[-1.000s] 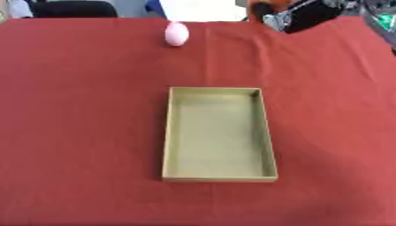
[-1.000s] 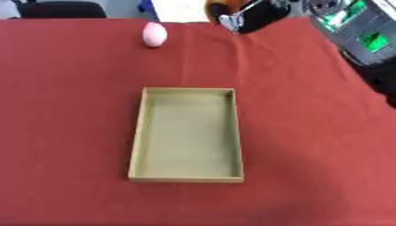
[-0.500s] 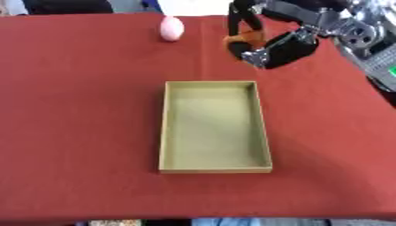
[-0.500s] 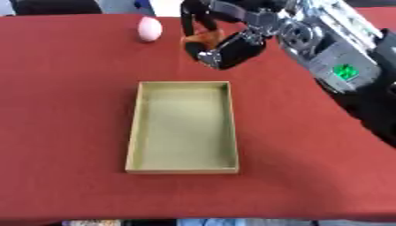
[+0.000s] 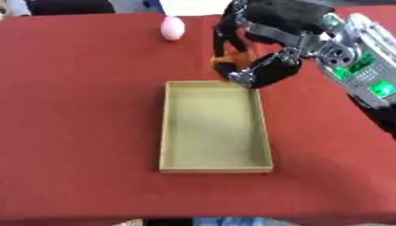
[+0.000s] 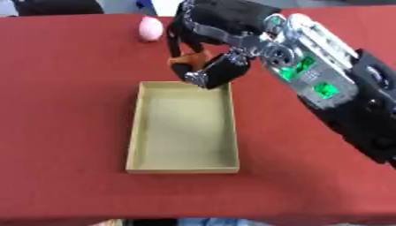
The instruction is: Pick up objects on the table and place them in the box.
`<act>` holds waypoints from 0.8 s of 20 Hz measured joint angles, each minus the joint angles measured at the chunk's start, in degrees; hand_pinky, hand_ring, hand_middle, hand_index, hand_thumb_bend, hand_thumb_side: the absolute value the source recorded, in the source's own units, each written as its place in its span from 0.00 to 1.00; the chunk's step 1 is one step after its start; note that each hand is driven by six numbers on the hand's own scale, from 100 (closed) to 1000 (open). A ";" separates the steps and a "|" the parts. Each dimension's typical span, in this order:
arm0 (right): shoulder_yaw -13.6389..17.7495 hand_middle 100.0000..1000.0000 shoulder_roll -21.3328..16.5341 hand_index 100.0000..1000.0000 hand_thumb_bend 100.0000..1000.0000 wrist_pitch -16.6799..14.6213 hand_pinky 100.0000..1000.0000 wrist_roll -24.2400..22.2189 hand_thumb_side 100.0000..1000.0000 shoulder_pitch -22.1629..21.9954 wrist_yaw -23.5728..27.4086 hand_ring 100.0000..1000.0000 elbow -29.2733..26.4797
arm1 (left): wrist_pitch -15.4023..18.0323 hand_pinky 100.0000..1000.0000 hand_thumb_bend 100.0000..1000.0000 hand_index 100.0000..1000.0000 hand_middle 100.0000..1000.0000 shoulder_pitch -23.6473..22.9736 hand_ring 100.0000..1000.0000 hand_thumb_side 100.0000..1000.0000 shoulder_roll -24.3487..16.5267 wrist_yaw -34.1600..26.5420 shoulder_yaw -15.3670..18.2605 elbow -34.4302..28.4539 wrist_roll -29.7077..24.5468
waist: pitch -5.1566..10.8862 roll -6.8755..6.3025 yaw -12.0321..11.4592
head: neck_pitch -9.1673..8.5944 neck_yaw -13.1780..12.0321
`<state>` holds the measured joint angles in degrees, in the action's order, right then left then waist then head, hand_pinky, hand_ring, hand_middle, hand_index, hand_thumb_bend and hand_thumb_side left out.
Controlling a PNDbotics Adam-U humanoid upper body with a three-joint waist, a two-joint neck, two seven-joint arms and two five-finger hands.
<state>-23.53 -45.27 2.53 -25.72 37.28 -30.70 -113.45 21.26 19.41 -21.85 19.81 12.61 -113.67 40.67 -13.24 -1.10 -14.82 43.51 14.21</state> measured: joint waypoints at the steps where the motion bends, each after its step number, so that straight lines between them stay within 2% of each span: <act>1: -0.43 0.18 0.42 0.38 0.00 -0.07 0.59 -0.28 0.00 -0.28 -0.27 0.58 0.00 | -0.02 0.77 0.14 0.76 0.61 -0.06 0.72 0.37 0.00 0.03 0.00 0.00 0.02 | 0.00 0.02 -0.06 | 0.06 -0.03; 5: -2.23 0.18 2.94 0.38 0.00 -0.25 0.56 -1.09 0.00 -2.39 -1.52 0.59 1.36 | -0.06 0.77 0.14 0.76 0.61 -0.21 0.72 0.38 0.01 0.08 0.00 0.00 0.06 | -0.08 0.08 -0.57 | 0.28 -0.08; 6: -2.53 0.18 3.82 0.38 0.05 -0.28 0.56 -1.09 0.00 -2.97 -2.02 0.59 2.15 | -0.07 0.77 0.14 0.76 0.61 -0.22 0.72 0.38 0.03 0.08 0.00 0.00 0.06 | -0.15 0.09 -0.67 | 0.29 -0.08; 7: -2.82 0.18 4.71 0.38 0.00 -0.36 0.56 -1.00 0.00 -3.49 -2.53 0.59 3.04 | -0.07 0.77 0.14 0.76 0.61 -0.23 0.72 0.38 0.05 0.08 0.00 0.00 0.06 | -0.20 0.07 -0.78 | 0.29 -0.08; 11: -4.02 0.18 7.58 0.38 0.00 -1.04 0.56 0.12 0.00 -4.60 -4.80 0.59 6.67 | -0.10 0.77 0.13 0.76 0.61 -0.24 0.72 0.38 0.08 0.08 -0.01 0.00 0.03 | -0.23 -0.04 -1.05 | 0.29 0.11; 16: -5.18 0.22 9.21 0.42 0.00 -2.25 0.58 2.17 0.00 -5.32 -7.16 0.62 9.94 | -0.10 0.77 0.13 0.76 0.61 -0.25 0.72 0.38 0.10 0.07 -0.02 0.00 -0.03 | -0.30 -0.09 -1.36 | 0.29 0.29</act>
<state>-28.71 -36.06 0.29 -23.54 31.97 -37.85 -103.51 21.16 19.17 -21.75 19.88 12.59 -113.67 40.64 -13.54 -1.19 -16.19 43.80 14.50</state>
